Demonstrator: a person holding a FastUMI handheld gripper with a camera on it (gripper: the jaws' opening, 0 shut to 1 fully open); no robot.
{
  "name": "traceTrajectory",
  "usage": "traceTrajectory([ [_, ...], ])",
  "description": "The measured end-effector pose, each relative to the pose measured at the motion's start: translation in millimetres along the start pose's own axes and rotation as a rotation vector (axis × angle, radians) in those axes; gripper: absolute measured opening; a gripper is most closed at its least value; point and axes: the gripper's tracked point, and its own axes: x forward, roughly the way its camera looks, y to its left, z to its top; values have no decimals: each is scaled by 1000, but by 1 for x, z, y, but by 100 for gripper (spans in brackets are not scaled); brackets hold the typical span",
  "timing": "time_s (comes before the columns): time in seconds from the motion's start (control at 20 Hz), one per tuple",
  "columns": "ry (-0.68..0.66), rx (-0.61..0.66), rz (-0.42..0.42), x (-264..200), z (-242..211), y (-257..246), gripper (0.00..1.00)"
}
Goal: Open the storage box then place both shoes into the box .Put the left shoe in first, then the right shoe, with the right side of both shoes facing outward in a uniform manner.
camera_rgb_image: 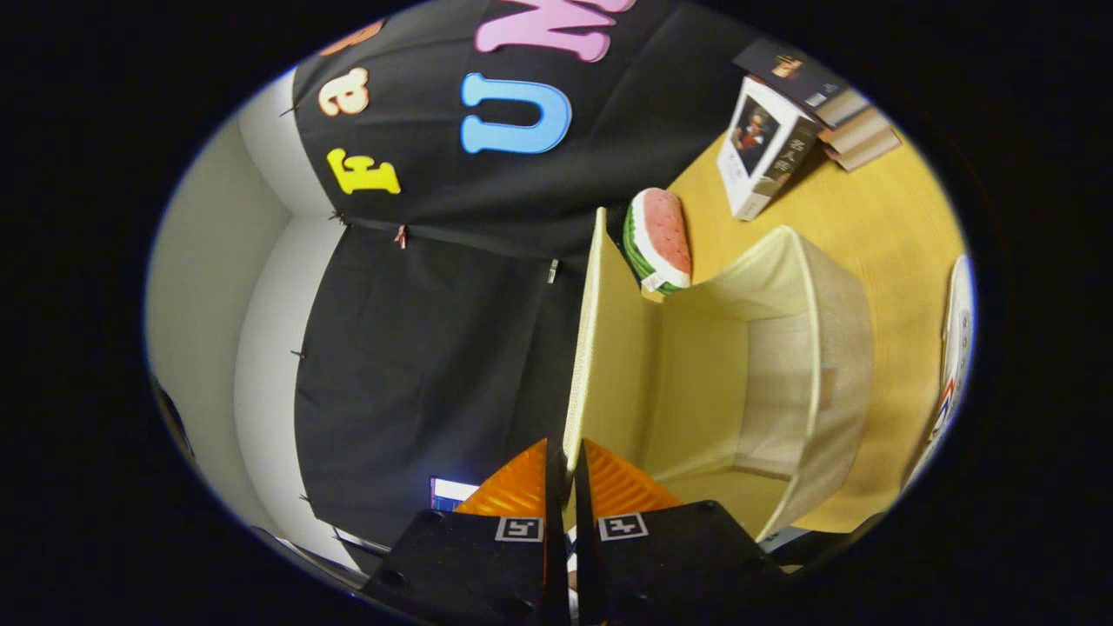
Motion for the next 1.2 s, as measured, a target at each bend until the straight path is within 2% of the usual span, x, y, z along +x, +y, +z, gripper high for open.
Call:
traceTrajectory([
  [0.2,30,-60,16,63,-20,37,9],
  [0.5,85,-68,-9,141,-52,44,11],
  [0.7,96,-103,-62,156,-65,36,44],
  [0.8,83,-116,-59,152,-65,41,82],
  [0.85,69,-124,-60,147,-63,41,90],
  [0.95,15,-161,-77,128,-49,38,89],
  [1.05,-69,-237,-136,96,-29,23,89],
  [1.1,-111,-277,-181,79,-20,13,89],
  [1.2,-208,-378,-329,28,4,-17,89],
])
